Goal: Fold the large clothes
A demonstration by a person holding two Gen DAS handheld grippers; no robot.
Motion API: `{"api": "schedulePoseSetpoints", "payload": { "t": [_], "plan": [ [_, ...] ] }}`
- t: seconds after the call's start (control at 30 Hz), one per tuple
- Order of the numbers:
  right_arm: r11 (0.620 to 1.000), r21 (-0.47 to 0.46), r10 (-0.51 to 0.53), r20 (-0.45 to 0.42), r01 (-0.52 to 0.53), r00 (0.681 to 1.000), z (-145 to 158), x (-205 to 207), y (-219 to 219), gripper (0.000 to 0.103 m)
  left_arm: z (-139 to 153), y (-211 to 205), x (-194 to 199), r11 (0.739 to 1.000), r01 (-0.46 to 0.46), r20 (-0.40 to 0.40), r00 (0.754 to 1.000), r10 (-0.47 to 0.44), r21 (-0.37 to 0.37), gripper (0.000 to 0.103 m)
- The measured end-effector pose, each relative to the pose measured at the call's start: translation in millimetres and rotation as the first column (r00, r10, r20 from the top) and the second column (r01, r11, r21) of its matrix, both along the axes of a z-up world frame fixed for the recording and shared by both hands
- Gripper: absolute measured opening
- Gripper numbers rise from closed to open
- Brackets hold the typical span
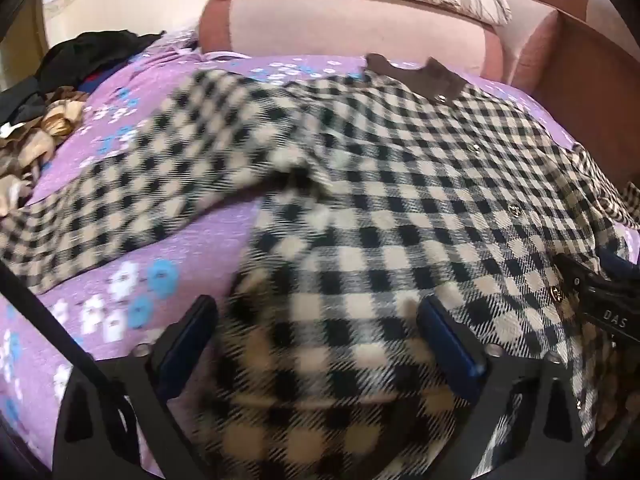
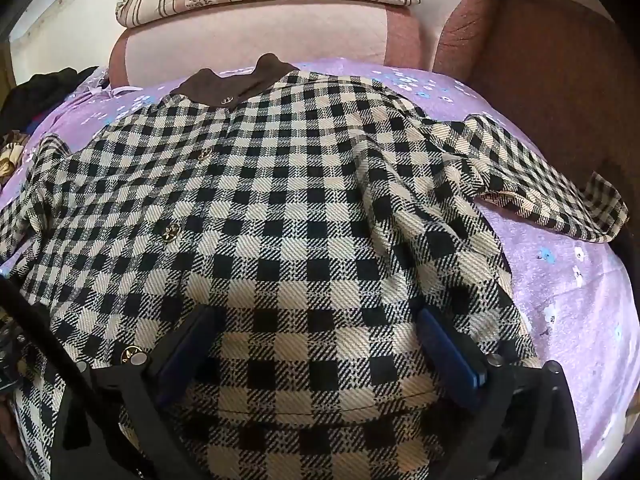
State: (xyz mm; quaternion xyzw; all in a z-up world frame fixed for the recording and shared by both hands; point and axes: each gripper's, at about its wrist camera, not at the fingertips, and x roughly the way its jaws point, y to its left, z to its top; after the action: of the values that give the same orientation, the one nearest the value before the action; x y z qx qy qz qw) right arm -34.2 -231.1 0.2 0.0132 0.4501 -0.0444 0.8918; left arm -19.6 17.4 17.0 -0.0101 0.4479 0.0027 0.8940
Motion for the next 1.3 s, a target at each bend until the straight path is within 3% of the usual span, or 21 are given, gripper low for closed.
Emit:
{"api": "schedulePoseSetpoints", "payload": {
  "t": [0.17, 0.3, 0.37, 0.43, 0.5, 0.53, 0.57, 0.7, 0.73, 0.77, 0.8, 0.83, 0.93, 1.07, 1.2, 1.3],
  "plan": [
    [1.0, 0.0, -0.001, 0.008, 0.001, 1.0, 0, 1, -1, 0.103, 40, 56, -12, 0.996, -0.081, 0.048, 0.995, 0.083, -0.034, 0.091],
    [1.0, 0.0, -0.003, 0.015, 0.003, 1.0, 0, 0, -1, 0.103, 58, 126, -8, 0.978, -0.204, 0.056, 0.978, 0.201, 0.049, 0.091],
    [1.0, -0.001, -0.003, 0.016, 0.003, 1.0, 0, 1, -1, 0.103, 62, 161, -6, 0.95, -0.277, 0.065, 0.961, 0.27, 0.144, 0.091],
    [1.0, -0.002, -0.003, 0.017, 0.003, 1.0, 0, 1, -1, 0.103, 63, 201, 2, 0.902, -0.35, 0.089, 0.937, 0.339, 0.253, 0.092],
    [1.0, -0.003, -0.004, 0.02, 0.004, 1.0, 0, 0, 0, 0.103, 59, 231, 5, 0.859, -0.403, 0.095, 0.914, 0.394, 0.315, 0.092],
    [1.0, -0.004, -0.004, 0.02, 0.004, 1.0, 0, 0, 0, 0.103, 56, 250, 6, 0.847, -0.427, 0.08, 0.902, 0.425, 0.316, 0.092],
    [1.0, -0.004, -0.004, 0.019, 0.004, 1.0, 1, 0, -1, 0.103, 53, 264, 6, 0.854, -0.435, 0.056, 0.897, 0.439, 0.285, 0.092],
    [1.0, -0.006, -0.005, 0.021, 0.005, 1.0, 1, 0, 0, 0.103, 36, 299, 10, 0.91, -0.41, -0.078, 0.907, 0.414, 0.067, 0.091],
    [1.0, -0.006, -0.005, 0.021, 0.005, 1.0, 1, 0, -1, 0.103, 35, 299, 10, 0.92, -0.39, -0.099, 0.915, 0.391, 0.026, 0.089],
    [1.0, -0.006, -0.005, 0.022, 0.005, 1.0, 0, 0, 0, 0.103, 33, 300, 11, 0.928, -0.373, -0.116, 0.922, 0.37, -0.001, 0.07],
    [1.0, -0.007, -0.005, 0.022, 0.005, 1.0, 0, 0, 0, 0.103, 33, 300, 12, 0.923, -0.383, -0.111, 0.916, 0.386, 0.046, 0.039],
    [1.0, -0.007, -0.005, 0.023, 0.005, 1.0, 0, 0, 0, 0.103, 36, 298, 13, 0.916, -0.388, -0.1, 0.912, 0.397, 0.1, 0.016],
    [1.0, -0.006, -0.005, 0.024, 0.005, 1.0, 0, 0, 0, 0.103, 46, 303, 17, 0.909, -0.398, -0.109, 0.905, 0.411, 0.122, 0.01],
    [1.0, -0.009, -0.005, 0.025, 0.005, 1.0, 0, -1, 2, 0.103, 64, 322, 36, 0.842, -0.483, -0.021, 0.865, 0.502, 0.24, 0.01],
    [1.0, -0.006, -0.004, 0.021, 0.004, 1.0, 1, 1, -1, 0.103, 83, 331, 36, 0.821, -0.528, 0.0, 0.841, 0.541, 0.219, 0.018],
    [1.0, 0.001, -0.003, 0.018, 0.003, 1.0, 0, 1, -2, 0.103, 89, 320, 28, 0.82, -0.525, 0.036, 0.846, 0.531, 0.229, 0.025]
  ]
}}
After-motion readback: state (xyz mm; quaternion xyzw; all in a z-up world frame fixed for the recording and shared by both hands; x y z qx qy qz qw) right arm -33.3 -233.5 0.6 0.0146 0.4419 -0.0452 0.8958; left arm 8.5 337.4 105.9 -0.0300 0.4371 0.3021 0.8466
